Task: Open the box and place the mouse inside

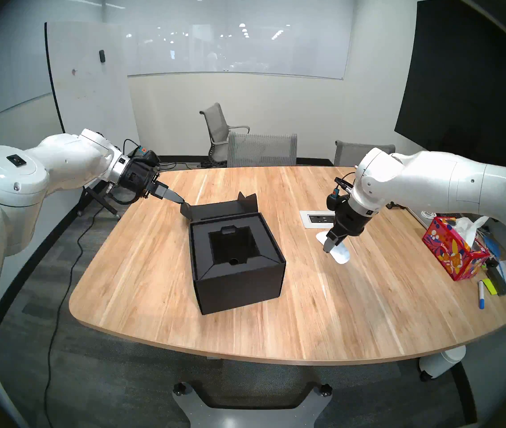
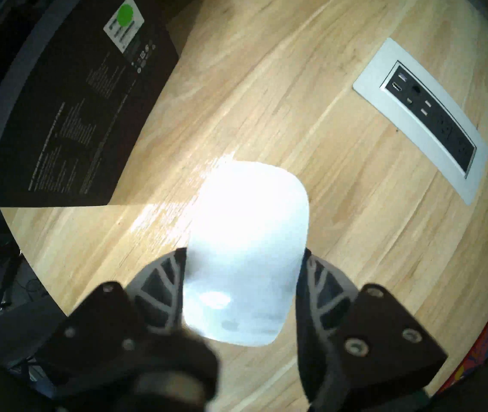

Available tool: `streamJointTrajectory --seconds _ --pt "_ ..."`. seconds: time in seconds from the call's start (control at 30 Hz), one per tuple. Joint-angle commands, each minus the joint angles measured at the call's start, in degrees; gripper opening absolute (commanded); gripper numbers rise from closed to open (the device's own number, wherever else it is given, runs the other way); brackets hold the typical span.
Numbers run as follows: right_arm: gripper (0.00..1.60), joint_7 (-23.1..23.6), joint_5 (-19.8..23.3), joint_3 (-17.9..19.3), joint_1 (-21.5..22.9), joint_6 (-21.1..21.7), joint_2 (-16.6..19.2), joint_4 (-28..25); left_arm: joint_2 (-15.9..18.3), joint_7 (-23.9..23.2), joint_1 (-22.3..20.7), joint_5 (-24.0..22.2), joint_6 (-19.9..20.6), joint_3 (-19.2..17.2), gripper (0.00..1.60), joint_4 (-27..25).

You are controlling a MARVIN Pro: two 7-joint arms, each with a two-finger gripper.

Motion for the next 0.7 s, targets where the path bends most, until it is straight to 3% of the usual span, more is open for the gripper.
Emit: streamJointTrajectory --seconds 0.0,0.37,0.67 --pt "0.00 3.9 -0.4 -0.3 3.8 -0.1 -5.8 3.8 -0.1 -0.1 -1.1 -0.2 0.1 -0.4 0.00 0.2" --pt "0.00 9.0 -1.5 -0.3 4.2 -0.1 -13.0 6.5 -0.1 -0.1 -1.1 -0.2 0.1 -0.4 0.00 0.2" --pt "0.00 13.9 -2.5 -2.7 7.3 -0.1 -17.6 8.7 -0.1 -0.1 -1.1 -0.1 0.1 -0.4 0.00 0.2"
